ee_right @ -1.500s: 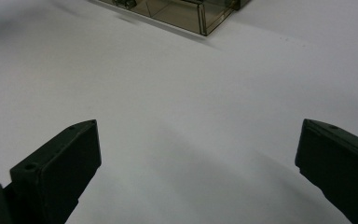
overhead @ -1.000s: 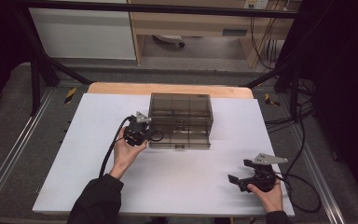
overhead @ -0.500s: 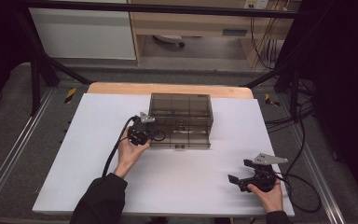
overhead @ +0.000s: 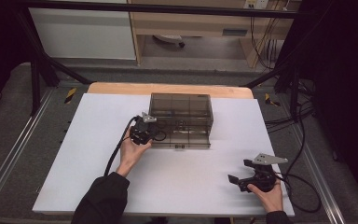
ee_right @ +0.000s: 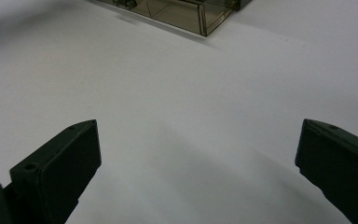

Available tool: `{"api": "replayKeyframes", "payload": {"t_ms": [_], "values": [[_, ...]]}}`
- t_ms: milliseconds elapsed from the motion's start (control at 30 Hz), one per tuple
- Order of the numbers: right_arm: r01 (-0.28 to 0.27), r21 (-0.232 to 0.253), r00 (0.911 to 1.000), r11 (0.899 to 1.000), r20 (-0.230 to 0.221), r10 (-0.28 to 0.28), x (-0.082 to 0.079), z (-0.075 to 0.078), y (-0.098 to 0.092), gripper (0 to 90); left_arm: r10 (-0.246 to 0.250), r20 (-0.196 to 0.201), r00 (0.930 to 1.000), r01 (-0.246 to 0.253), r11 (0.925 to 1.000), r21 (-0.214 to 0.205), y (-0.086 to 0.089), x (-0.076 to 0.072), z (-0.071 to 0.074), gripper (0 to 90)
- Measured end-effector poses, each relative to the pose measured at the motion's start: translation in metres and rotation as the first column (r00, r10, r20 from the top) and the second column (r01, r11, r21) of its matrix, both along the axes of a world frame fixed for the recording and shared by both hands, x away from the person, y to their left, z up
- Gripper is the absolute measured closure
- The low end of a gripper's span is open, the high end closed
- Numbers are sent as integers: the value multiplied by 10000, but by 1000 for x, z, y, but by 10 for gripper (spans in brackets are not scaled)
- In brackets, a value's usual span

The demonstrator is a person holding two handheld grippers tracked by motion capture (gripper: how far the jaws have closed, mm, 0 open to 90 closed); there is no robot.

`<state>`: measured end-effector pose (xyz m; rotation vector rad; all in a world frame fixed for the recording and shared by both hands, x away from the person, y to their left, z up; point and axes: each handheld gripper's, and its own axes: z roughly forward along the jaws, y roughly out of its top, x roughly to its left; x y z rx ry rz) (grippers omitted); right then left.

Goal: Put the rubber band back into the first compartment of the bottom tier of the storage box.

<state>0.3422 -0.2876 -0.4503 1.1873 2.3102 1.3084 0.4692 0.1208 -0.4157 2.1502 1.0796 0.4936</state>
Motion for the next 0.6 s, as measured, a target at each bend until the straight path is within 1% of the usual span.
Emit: {"api": "replayKeyframes", "payload": {"t_ms": [233,300,600], "values": [[15,7,10000,10000,-22,-15,0,0,0,7,-111,-38,9999,111,9999,88,-3,1,-5,866],[-19,-21,10000,10000,-1,19,0,0,0,8,-142,-73,9999,143,9998,157,-4,1,-6,865],[-19,-38,10000,10000,-15,19,0,0,0,8,-188,-216,9996,193,9996,225,-6,2,-10,858]]}}
